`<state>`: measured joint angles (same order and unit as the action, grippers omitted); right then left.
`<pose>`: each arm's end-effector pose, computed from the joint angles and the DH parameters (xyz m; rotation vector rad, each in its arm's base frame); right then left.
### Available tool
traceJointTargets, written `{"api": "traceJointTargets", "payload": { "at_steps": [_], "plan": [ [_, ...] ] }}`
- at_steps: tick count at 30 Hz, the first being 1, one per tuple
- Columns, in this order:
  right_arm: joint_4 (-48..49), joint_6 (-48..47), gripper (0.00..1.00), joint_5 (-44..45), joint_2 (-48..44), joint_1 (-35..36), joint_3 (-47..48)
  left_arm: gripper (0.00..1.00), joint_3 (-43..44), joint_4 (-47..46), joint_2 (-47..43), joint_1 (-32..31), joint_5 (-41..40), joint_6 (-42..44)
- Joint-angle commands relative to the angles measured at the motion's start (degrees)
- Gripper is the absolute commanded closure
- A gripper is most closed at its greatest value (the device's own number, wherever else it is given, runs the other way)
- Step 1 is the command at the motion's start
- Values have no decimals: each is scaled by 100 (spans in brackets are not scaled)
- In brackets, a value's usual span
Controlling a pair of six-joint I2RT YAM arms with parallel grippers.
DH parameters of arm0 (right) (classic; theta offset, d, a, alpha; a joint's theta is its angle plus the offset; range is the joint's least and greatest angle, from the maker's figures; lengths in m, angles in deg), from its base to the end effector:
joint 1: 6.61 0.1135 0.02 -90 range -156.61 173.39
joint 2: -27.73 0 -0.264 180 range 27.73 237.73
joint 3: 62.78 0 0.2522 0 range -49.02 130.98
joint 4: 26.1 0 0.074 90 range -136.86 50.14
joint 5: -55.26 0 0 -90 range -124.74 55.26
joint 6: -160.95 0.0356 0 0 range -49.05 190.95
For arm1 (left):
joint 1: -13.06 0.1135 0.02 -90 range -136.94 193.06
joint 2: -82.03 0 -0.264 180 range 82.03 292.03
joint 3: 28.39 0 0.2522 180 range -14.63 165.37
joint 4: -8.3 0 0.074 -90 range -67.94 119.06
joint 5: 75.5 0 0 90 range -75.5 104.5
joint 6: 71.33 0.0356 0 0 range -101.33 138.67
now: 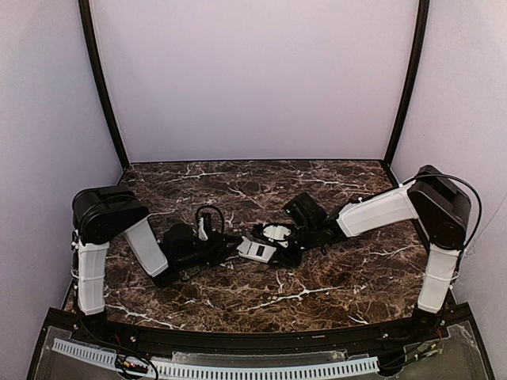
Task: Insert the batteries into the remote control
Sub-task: Press the battery cover on the remote control.
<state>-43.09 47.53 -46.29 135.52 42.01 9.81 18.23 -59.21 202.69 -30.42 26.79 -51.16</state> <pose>0.2415 0.2850 0.1335 -1.5441 1.9760 0.4346 0.2357 -0.2340 0.0857 -0.2651 1.9636 -1.5865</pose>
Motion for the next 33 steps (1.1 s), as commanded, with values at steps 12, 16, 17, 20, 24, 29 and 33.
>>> {"api": "traceJointTargets", "payload": {
  "at_steps": [12, 16, 17, 20, 24, 29, 33],
  "plan": [
    [-8, 128, 88, 247, 207, -92, 101, 100, -80, -1185, -271, -41, -147, 64],
    [-3, 126, 89, 241, 199, -100, 90, 100, 22, -1187, -295, -37, -137, 10],
    [0, 125, 89, 241, 196, -94, 93, 100, 50, -1188, -299, -44, -134, 3],
    [4, 119, 89, 241, 198, -98, 91, 100, 97, -1186, -302, -41, -95, -47],
    [5, 121, 89, 237, 208, -98, 95, 100, 121, -1190, -299, -46, -86, -101],
    [-2, 129, 89, 254, 208, -100, 102, 100, 180, -1191, -295, -64, -70, -141],
    [5, 135, 89, 276, 212, -98, 105, 100, 226, -1193, -281, -108, -56, -157]
  ]
}}
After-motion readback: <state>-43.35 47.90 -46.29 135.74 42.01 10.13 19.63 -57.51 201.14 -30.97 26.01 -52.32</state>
